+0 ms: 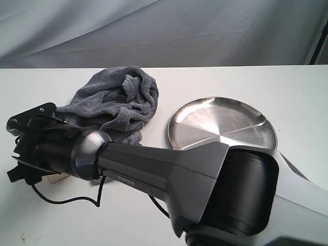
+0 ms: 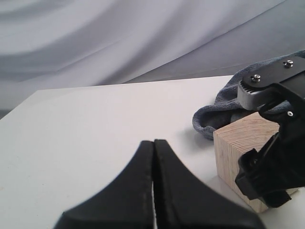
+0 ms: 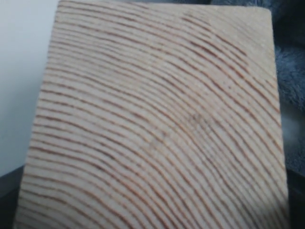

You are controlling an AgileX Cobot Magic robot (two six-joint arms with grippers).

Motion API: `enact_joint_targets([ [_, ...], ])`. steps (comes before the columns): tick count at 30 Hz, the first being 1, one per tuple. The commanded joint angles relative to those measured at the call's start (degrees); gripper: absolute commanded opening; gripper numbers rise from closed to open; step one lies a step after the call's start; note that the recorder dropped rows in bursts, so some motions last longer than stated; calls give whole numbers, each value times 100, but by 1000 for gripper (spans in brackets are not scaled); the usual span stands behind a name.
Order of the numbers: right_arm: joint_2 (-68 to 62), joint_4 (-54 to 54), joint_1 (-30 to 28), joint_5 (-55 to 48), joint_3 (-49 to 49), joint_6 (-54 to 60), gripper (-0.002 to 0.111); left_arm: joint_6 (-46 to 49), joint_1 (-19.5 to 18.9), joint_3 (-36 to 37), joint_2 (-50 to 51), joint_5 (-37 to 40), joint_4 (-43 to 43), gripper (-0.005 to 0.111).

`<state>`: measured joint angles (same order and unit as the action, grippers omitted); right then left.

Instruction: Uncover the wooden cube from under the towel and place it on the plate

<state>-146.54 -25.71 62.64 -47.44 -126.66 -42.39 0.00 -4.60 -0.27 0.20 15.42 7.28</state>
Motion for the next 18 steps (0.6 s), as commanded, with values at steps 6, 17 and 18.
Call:
enact_joint_targets([
  [6,301,-59,-17,5,24,192,47,0,17,27,-20,-10,-65,0],
  [17,521,-82,-17,9,24,192,47,0,17,27,-20,-10,-65,0],
  [18,619,-82,-17,-4,24,192,47,0,17,27,-20,-10,-65,0],
])
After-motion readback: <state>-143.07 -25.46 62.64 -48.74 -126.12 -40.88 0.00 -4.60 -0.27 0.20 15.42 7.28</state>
